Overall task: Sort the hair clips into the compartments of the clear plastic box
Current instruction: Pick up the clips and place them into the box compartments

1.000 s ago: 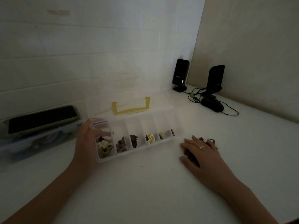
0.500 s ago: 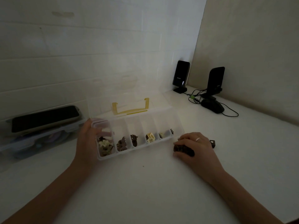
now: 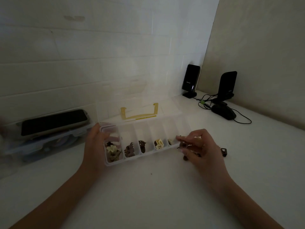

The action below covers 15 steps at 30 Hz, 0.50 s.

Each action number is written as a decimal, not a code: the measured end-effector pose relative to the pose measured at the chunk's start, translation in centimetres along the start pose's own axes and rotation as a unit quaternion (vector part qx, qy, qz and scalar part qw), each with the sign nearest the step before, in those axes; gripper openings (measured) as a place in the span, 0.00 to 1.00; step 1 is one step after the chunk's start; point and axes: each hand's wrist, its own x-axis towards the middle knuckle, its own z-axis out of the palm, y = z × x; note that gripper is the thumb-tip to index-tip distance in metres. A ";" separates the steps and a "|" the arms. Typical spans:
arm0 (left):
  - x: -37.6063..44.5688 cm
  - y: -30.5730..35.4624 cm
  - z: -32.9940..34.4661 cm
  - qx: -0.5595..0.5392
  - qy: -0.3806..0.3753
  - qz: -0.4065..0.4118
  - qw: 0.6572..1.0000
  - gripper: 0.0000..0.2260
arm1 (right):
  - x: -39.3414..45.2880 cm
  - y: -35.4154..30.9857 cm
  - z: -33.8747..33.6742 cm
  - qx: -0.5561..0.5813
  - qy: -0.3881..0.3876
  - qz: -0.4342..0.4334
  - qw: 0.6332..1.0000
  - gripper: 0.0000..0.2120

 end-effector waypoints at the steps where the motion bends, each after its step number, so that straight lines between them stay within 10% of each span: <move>1: -0.1 -0.1 0.0 -0.007 -0.001 -0.010 1.000 0.12 | 0.2 0.0 0.1 0.027 0.004 0.012 1.000 0.16; 10: -0.3 -0.4 -0.2 -0.012 0.016 -0.045 0.999 0.17 | 2.5 -1.9 1.6 0.111 -0.009 -0.005 0.994 0.11; 15: -0.2 0.4 -0.3 0.107 -0.005 0.111 0.988 0.17 | 3.6 -4.2 6.0 -0.013 -0.091 -0.085 0.992 0.08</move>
